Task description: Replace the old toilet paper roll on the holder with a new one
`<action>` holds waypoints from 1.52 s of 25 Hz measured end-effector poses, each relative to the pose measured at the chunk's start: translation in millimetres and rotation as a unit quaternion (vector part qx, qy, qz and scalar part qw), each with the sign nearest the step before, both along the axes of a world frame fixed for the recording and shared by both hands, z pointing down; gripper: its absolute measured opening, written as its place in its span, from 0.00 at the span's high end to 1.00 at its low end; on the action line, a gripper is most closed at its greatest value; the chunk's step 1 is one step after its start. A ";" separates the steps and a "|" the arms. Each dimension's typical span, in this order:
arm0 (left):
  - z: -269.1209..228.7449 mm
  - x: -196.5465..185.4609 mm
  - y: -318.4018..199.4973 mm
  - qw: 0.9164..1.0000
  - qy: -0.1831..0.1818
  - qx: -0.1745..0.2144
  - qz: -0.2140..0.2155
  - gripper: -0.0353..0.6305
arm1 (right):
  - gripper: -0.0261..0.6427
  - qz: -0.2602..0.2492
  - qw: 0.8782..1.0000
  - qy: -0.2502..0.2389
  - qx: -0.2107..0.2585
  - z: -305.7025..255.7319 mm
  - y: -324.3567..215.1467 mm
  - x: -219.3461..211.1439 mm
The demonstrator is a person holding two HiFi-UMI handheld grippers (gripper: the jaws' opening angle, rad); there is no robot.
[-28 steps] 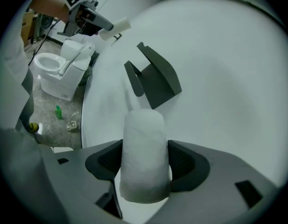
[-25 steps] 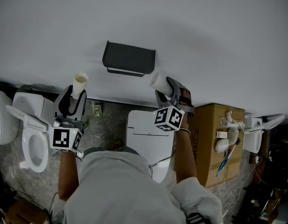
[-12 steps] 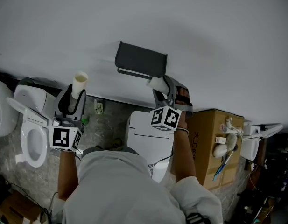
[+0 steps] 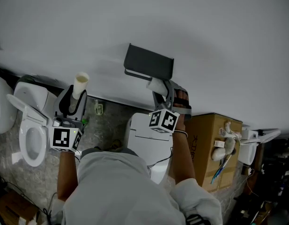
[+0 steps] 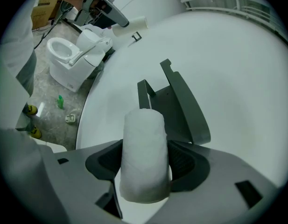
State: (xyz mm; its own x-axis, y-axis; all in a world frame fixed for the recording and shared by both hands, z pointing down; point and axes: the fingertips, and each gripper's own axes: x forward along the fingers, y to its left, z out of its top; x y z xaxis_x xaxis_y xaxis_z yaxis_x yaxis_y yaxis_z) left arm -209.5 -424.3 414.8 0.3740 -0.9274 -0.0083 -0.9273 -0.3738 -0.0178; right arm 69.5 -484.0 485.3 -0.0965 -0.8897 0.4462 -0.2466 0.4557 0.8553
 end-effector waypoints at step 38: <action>1.4 -101.5 57.1 0.994 -0.016 -0.015 -0.110 0.64 | 0.54 -0.071 0.996 0.030 0.053 6.2 -20.8 -102.8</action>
